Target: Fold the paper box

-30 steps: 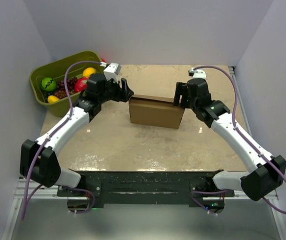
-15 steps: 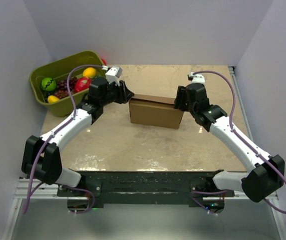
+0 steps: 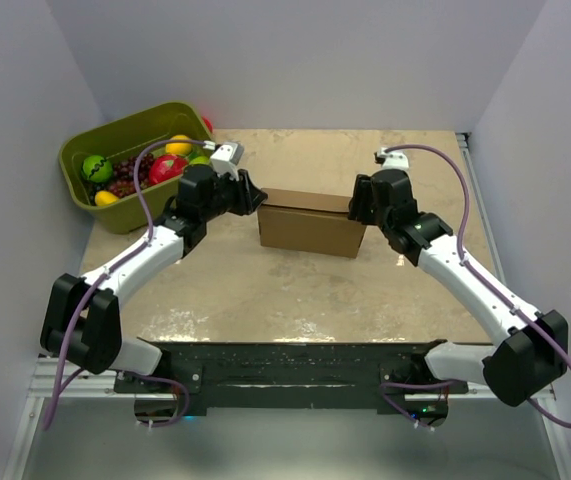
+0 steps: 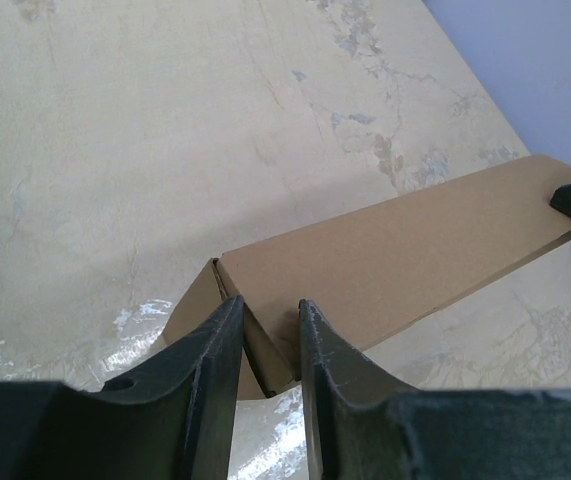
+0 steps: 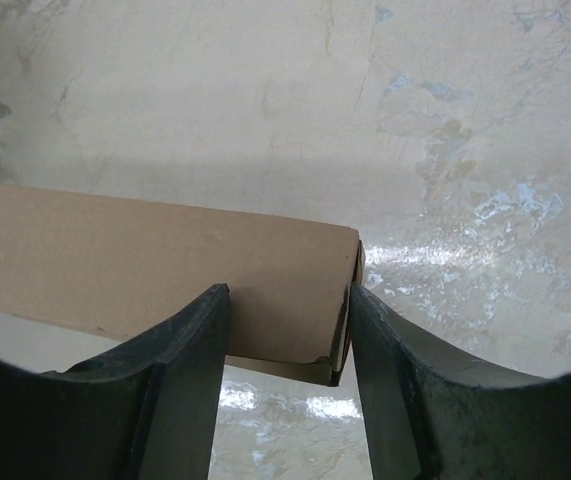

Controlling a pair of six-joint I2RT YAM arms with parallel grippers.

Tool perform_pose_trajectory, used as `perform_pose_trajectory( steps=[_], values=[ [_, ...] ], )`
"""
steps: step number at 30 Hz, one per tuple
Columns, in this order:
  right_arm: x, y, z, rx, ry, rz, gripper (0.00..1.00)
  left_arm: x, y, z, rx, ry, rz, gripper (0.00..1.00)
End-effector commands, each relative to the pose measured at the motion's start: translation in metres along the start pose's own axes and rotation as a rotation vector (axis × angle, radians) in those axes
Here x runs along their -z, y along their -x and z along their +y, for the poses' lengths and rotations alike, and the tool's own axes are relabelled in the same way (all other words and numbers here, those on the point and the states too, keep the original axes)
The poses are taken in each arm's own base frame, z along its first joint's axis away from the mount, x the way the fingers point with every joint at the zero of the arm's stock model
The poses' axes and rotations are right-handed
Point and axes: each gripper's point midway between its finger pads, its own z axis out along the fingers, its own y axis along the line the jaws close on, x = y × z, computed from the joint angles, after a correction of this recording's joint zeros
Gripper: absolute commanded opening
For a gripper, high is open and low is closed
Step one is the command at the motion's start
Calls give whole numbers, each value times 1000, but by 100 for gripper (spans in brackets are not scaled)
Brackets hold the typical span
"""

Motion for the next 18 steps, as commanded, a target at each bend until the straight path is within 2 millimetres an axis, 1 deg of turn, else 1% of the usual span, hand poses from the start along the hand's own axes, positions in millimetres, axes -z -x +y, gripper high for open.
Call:
perform_pose_trajectory(
  steps=[1,2,3,4,5,6,7,9,12,16,18],
  values=[
    [6,-26,-20,65,-67,97,56,8,-51,47,-14,191,153,35],
    [9,-15,-18,64,-62,82,58,11,-53,47,-15,196,172,35],
    [11,-8,-17,69,-60,73,59,10,-43,44,-22,191,155,36],
    [12,-4,-16,70,-57,70,60,10,-40,43,-24,190,152,36],
    [15,7,-13,71,-46,52,62,9,-37,43,-30,189,148,37],
    [17,13,-15,63,-43,46,62,8,-31,41,-34,186,137,37],
    [19,16,-12,57,-23,46,62,8,-30,41,-36,188,141,37],
    [24,27,-13,39,-12,24,62,9,-27,40,-42,187,137,38],
    [30,28,-15,35,-8,20,62,10,-27,40,-45,188,137,38],
    [29,18,-25,37,-37,38,60,10,-28,41,-46,189,140,38],
    [28,15,-26,37,-34,49,58,11,-28,41,-46,190,140,38]
  ],
)
